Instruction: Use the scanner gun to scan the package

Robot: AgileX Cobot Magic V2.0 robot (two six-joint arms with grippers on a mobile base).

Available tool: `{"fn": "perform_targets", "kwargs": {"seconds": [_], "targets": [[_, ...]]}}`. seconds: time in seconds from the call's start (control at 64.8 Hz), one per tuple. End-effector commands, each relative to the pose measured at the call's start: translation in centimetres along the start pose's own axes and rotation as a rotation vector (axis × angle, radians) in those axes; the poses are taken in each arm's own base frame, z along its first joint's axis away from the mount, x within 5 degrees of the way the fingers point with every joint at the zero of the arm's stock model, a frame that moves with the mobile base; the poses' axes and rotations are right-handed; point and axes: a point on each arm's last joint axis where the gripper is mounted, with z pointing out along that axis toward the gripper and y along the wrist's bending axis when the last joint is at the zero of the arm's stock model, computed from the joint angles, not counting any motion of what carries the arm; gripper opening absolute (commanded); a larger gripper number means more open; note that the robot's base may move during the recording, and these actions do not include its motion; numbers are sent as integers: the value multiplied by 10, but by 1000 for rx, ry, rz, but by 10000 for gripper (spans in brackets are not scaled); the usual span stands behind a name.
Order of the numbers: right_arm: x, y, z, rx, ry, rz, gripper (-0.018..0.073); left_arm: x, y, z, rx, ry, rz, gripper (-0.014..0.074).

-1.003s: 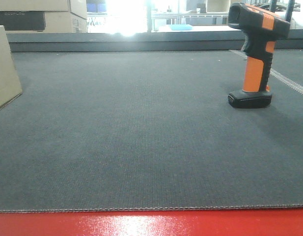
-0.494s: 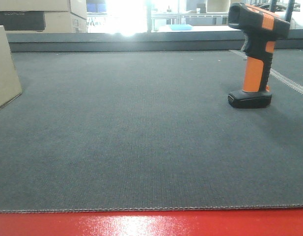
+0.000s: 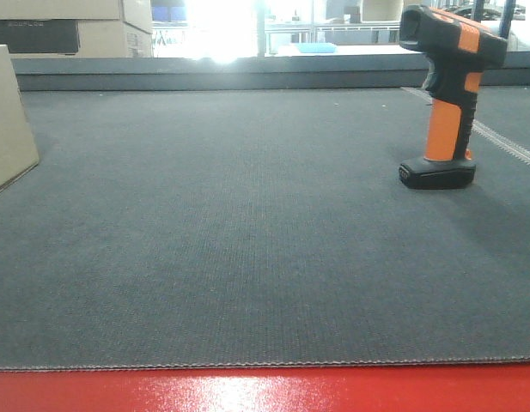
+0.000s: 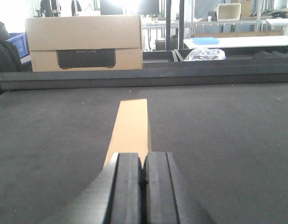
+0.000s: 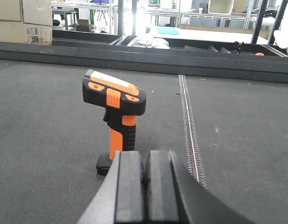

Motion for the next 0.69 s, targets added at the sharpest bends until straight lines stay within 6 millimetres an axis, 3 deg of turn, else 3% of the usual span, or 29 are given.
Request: {"fn": "perform_targets", "kwargs": {"seconds": [0.0,0.262,0.308,0.679], "targets": [[-1,-1,-1,13,-17,-15,-158,18,-2,-8,4,-15,-13,-111],[-1,-1,-1,13,-17,-15,-158,88,-7,-20,6,-33,-13,-111],[-1,-1,-1,13,-17,-15,-158,84,-7,-20,5,-93,-13,-111],[-1,-1,-1,12,-20,-15,-158,84,-7,-20,5,-87,-13,-111]]}}
